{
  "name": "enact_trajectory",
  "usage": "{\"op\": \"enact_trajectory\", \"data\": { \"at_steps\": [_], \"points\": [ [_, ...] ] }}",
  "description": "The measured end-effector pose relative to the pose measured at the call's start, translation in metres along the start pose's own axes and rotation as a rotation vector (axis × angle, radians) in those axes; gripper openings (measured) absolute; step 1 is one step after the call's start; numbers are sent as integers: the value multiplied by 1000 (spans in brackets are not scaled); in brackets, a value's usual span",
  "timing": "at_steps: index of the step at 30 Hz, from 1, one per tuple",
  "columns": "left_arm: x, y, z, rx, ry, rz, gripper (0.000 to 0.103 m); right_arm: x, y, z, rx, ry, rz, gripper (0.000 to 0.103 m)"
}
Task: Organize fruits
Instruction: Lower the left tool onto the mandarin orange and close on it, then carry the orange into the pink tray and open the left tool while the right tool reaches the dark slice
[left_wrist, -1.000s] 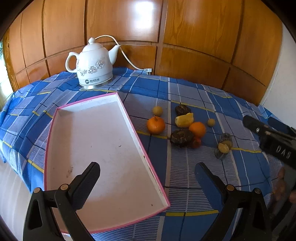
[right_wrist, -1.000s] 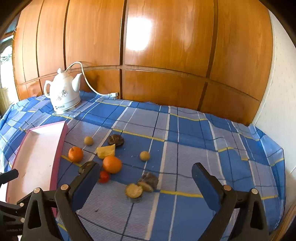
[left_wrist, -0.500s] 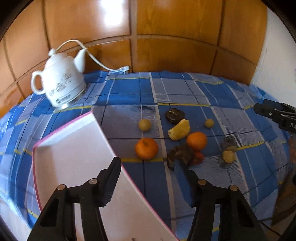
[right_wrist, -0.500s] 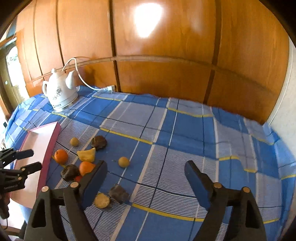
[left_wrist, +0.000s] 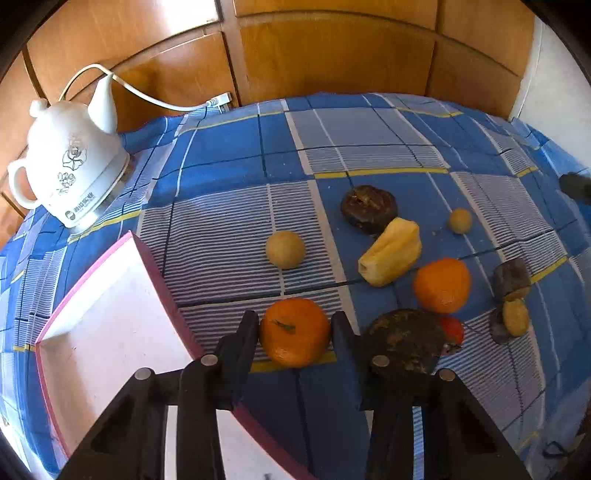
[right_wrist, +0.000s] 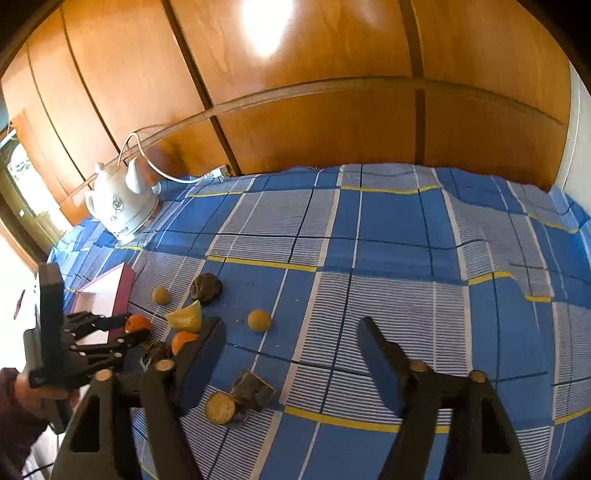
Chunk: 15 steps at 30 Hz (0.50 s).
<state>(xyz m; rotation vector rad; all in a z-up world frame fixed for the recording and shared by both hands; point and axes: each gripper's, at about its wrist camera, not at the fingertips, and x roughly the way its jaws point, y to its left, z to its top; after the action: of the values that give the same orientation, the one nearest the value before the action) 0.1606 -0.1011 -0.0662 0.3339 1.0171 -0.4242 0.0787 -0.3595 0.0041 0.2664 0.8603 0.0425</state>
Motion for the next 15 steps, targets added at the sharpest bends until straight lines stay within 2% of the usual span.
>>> {"op": "enact_trajectory", "data": {
  "at_steps": [4,7,15],
  "points": [
    [-5,3,-4,-51,-36,-10,40,9,-3,-2,29,49,35,53],
    [-21,5,-11,-101,-82,-37,40,17,1,-6,8,92,48,48],
    [-66,6,-38,-172,-175,-94,40,44,20,-22,-42,224,97,46]
  ]
}}
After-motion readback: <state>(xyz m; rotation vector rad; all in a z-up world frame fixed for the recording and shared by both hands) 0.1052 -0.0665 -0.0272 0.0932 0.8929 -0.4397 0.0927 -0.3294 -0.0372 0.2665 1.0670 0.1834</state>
